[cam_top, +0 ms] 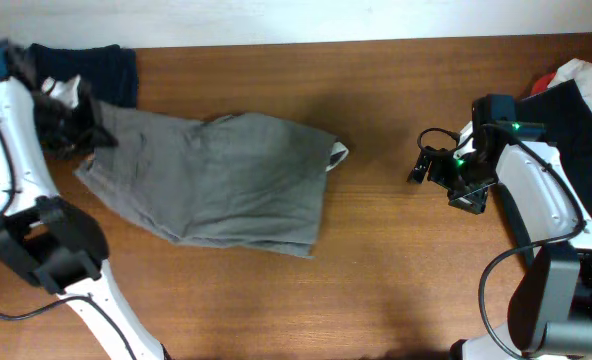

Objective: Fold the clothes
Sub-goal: 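Fold the left end of the shorts rightward over the rest with the left gripper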

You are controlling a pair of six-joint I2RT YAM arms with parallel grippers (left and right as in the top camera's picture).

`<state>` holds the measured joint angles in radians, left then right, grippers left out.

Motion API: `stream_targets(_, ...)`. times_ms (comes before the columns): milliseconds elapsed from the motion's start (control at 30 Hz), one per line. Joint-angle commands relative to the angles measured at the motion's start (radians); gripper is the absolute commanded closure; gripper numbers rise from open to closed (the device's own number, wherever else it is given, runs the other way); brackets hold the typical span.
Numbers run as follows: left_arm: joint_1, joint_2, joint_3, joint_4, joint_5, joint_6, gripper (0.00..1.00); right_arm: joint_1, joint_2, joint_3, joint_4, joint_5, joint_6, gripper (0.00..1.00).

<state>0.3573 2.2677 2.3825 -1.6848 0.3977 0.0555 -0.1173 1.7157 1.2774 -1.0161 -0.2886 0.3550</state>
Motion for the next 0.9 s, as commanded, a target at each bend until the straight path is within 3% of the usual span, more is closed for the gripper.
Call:
stream_targets(0, -0.132, -0.131, 0.042, -0.003, -0.013, -0.023, 1.00, -0.008, -0.003, 0.004, 0.000, 0.012, -0.006, 0.01)
stream_targets(167, -0.428, -0.177, 0.026, -0.003, -0.064, -0.018, 1.00, -0.008, -0.003, 0.004, 0.000, 0.012, -0.006, 0.01)
stream_targets(400, -0.669, -0.172, -0.177, 0.098, -0.073, -0.006, 1.00, -0.008, -0.003, 0.004, 0.000, 0.012, -0.006, 0.01)
stream_targets(600, -0.642, -0.254, -0.068, 0.084, -0.168, -0.086, 0.99, -0.008, -0.003, 0.004, 0.000, 0.012, -0.006, 0.01)
stream_targets(733, -0.640, -0.349, -0.011, 0.019, -0.444, -0.141, 0.99, -0.008, -0.003, 0.004, 0.000, 0.012, -0.006, 0.01)
stream_targets(867, -0.636, -0.420, -0.008, 0.005, -0.447, -0.145, 0.99, -0.008, -0.003, 0.004, 0.000, 0.012, -0.006, 0.02)
